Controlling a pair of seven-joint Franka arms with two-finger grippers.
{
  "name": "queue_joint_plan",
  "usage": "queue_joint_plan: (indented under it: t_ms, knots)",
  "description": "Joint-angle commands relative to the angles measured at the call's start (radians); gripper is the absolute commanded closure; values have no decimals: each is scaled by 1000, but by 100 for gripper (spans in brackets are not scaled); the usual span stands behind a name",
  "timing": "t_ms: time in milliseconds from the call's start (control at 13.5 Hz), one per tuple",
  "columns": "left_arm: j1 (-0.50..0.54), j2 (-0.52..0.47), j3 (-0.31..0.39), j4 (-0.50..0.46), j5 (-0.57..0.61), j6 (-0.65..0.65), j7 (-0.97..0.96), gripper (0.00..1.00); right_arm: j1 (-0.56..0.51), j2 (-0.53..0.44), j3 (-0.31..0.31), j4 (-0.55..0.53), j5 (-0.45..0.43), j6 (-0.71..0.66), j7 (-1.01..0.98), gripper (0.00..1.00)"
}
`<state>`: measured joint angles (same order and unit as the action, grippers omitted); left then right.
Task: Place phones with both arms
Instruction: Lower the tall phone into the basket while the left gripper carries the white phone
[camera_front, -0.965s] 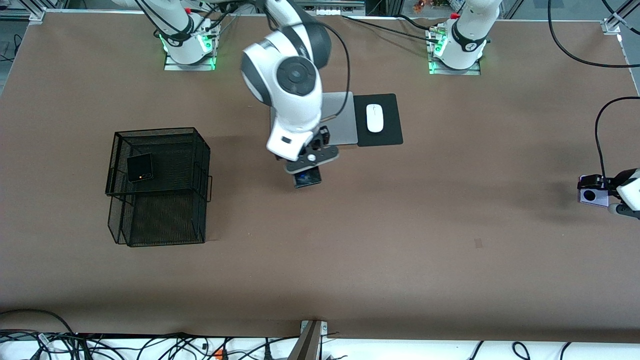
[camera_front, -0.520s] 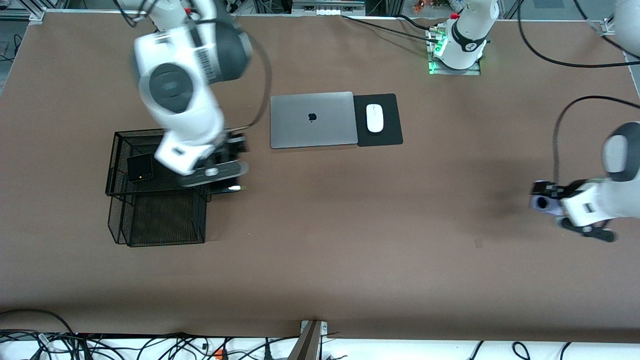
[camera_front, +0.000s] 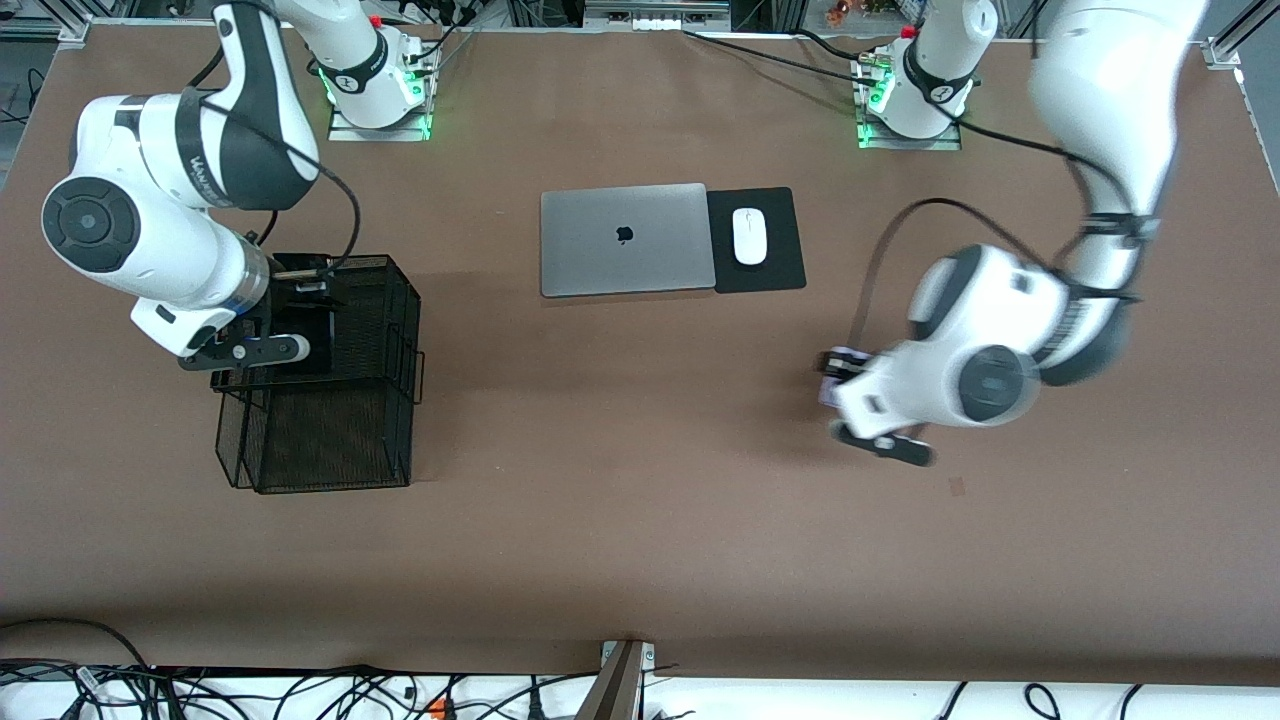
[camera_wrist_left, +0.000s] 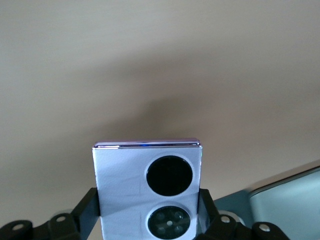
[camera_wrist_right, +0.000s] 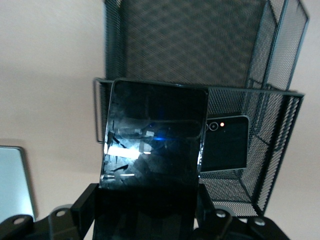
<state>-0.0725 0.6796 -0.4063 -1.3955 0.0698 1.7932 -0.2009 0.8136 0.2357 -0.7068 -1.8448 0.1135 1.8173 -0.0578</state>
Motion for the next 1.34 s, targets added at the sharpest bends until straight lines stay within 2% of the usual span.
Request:
queue_joint_plan:
  t_ms: [0,148,297,445,668,742,817,965,1039,1114,1188,1262]
  knots:
    - [-154,67,20,35,-30,137,-220,62,22,-53,-2,-154,8,135,-2,76]
    - [-248,128,24,35,-25,295,-385,62,22,-47,0,-197,9,178,-2,76]
    - [-291,194,23,33,-28,423,-405,62,22,-39,3,-215,11,201,-2,76]
    - [-325,247,26,33,-30,509,-448,62,24,-20,7,-223,17,227,-2,76]
    - [-380,310,26,33,-24,581,-445,53,22,5,9,-223,22,253,-5,76]
    - [-382,311,27,33,-21,581,-440,19,22,17,7,-222,37,263,-8,76]
    - [-380,307,27,35,-18,583,-434,0,22,28,7,-222,51,273,-19,76]
    - [-368,291,27,35,-18,581,-436,0,22,60,7,-215,98,277,-33,73]
    - [-365,281,27,35,-13,578,-440,0,22,66,7,-212,112,275,-36,57]
    - [-350,259,27,35,-13,575,-443,0,19,70,7,-211,115,275,-36,22]
    - [-331,230,24,26,-19,560,-449,0,19,76,7,-209,115,275,-34,0]
    - [-319,194,24,26,-21,525,-450,0,19,74,7,-206,115,267,-36,0]
